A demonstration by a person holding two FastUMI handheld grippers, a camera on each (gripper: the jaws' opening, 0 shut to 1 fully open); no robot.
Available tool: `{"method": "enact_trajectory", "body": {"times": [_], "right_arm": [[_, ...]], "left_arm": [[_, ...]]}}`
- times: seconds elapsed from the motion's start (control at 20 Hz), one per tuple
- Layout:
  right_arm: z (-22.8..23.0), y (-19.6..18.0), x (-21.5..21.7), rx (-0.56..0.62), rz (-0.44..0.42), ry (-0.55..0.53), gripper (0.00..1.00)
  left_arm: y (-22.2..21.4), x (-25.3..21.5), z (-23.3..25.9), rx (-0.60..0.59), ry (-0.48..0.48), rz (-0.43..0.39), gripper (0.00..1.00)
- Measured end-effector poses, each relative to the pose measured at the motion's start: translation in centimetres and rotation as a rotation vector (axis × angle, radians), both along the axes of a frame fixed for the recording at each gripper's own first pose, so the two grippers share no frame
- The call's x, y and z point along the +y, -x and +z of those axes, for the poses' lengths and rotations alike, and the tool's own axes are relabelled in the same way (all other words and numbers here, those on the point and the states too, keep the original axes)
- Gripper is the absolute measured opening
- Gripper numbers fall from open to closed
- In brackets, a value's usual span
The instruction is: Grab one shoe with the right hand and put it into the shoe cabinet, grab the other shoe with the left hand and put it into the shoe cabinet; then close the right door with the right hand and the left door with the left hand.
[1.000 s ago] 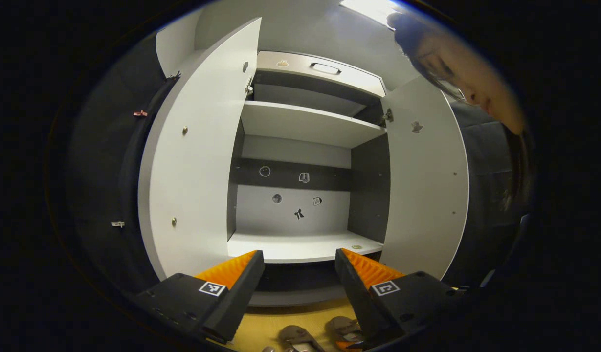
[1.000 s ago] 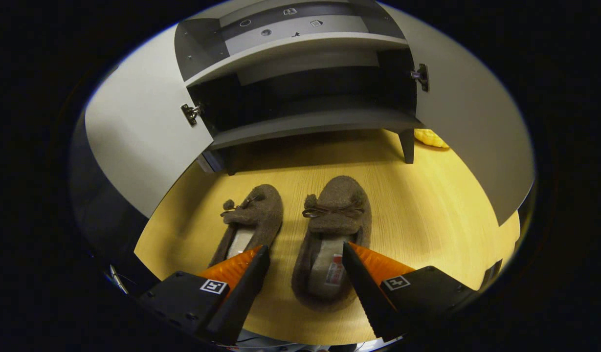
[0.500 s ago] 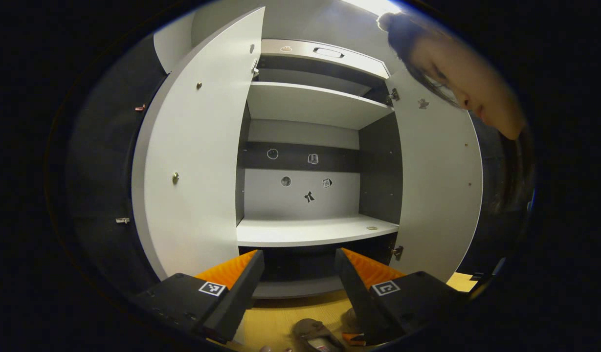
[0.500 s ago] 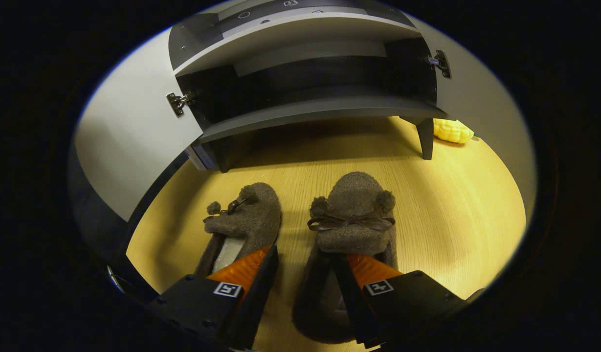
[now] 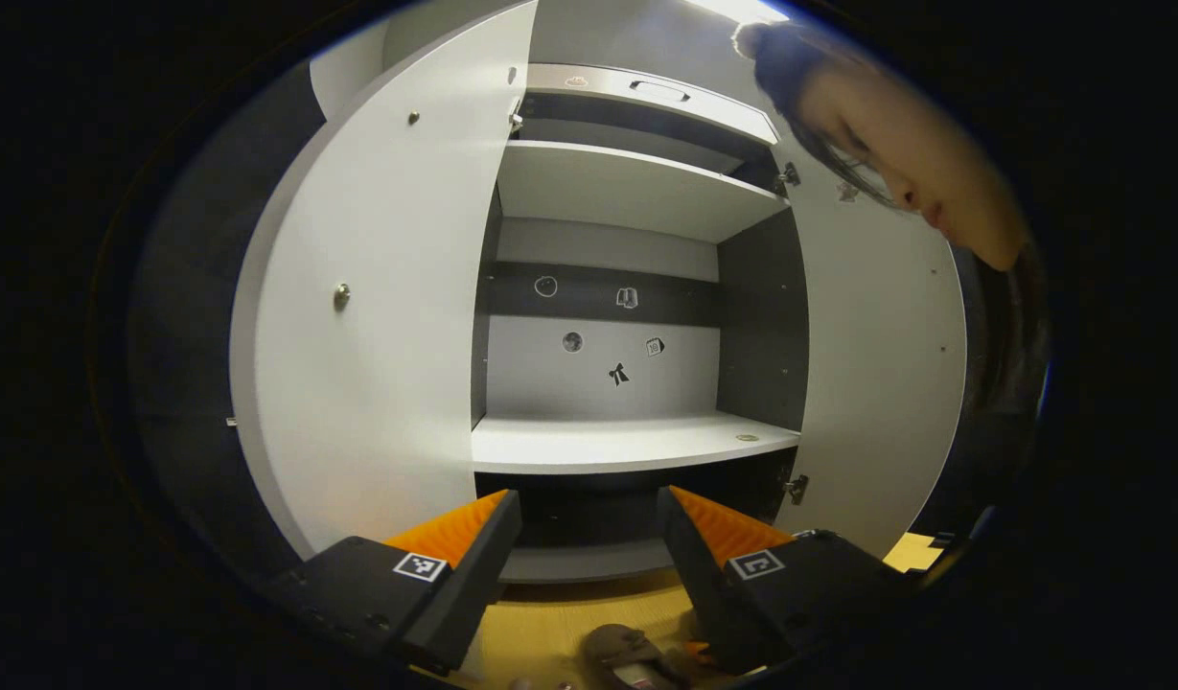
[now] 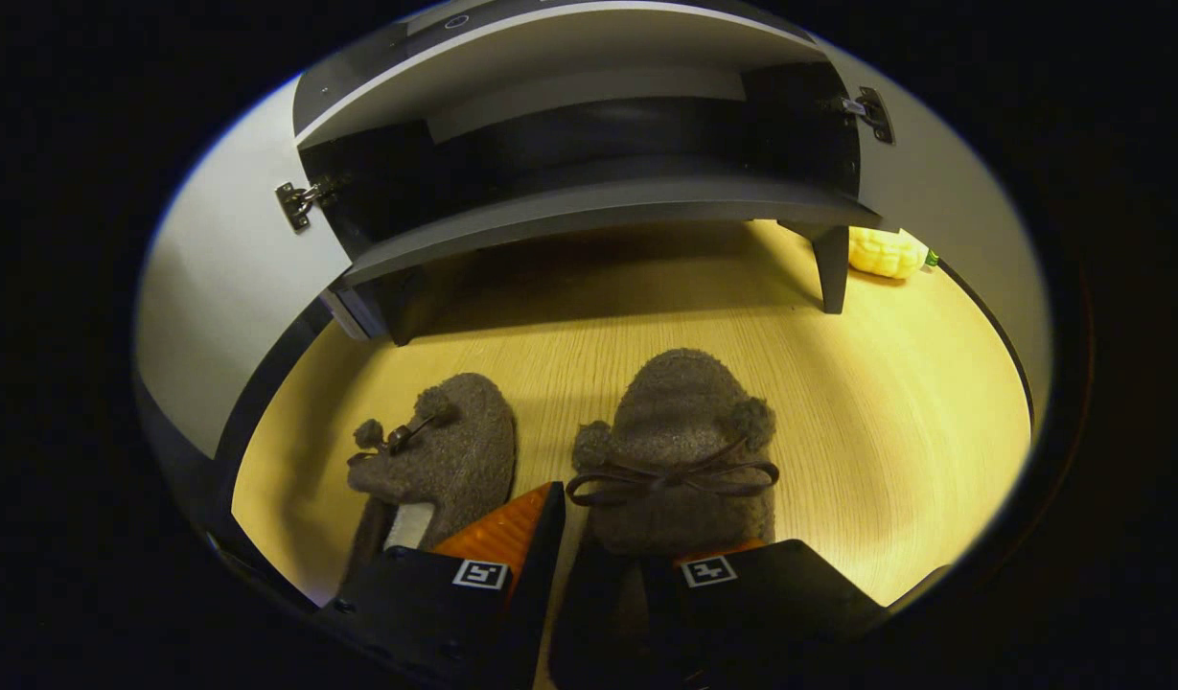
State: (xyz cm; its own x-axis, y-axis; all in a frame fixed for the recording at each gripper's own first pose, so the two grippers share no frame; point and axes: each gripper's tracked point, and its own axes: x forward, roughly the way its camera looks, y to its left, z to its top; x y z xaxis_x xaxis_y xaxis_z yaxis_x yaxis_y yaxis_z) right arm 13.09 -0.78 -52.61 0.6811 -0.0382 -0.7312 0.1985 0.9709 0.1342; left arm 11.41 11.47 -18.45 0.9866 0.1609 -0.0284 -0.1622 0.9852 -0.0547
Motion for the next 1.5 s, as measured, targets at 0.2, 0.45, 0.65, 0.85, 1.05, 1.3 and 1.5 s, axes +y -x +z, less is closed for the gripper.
{"method": "enact_trajectory", "body": {"times": [0.2,0.45,0.65,0.85,1.05,1.3,1.5], "right_arm": [[-1.3,-1.3,-0.7,0.014,0.001,0.015,0.30],[-0.8,-1.5,-0.5,0.015,0.025,-0.003,0.07],[0.3,-1.2,-1.0,0.002,0.024,-0.040,0.07],[3.7,-1.0,-0.8,-0.048,0.065,-0.049,0.06],[10.3,-1.5,-1.1,-0.140,0.085,-0.042,0.06],[21.0,-2.7,-1.6,-0.286,0.109,-0.008,0.06],[30.2,-3.9,-2.0,-0.410,0.123,0.044,0.06]], "left_arm": [[-0.8,-0.4,0.1,-0.004,0.004,-0.013,0.93],[-1.5,-0.6,-0.3,0.005,0.034,-0.021,0.93],[-1.8,-1.1,-0.3,0.004,0.046,-0.028,0.93],[-1.8,-1.9,0.3,0.007,0.047,-0.037,0.93],[-0.7,-3.6,2.9,-0.015,0.046,-0.059,0.94],[2.1,-5.2,6.9,-0.036,0.033,-0.066,0.93],[4.9,-6.7,9.6,-0.040,0.030,-0.071,0.93]]}}
